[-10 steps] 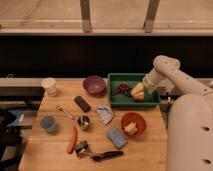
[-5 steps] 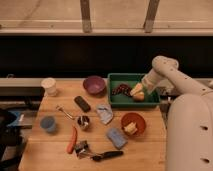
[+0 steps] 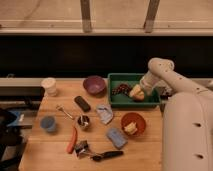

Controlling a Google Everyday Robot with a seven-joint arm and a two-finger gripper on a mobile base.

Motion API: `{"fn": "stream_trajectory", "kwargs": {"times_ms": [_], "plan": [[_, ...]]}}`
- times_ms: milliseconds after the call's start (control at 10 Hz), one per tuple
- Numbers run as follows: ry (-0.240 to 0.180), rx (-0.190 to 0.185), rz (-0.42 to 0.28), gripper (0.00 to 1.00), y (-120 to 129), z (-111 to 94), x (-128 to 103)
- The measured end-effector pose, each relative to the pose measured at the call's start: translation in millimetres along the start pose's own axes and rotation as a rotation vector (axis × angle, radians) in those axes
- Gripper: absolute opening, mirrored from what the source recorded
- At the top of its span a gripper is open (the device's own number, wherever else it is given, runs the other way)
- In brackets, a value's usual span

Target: Place apple in table surface

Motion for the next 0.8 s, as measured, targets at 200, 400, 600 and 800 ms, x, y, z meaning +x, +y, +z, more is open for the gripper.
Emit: {"fn": "stream_trajectory", "kwargs": {"times_ms": [200, 400, 600, 800], "plan": [[0.001, 0.001, 0.000, 0.80, 0, 7, -3], [0.004, -0.010, -0.006, 0.70, 4, 14, -5], [-0.029, -0.028, -0.008, 0.48, 5, 12, -3], [-0.047, -0.036, -0.009, 0.28, 6, 9, -3]]}}
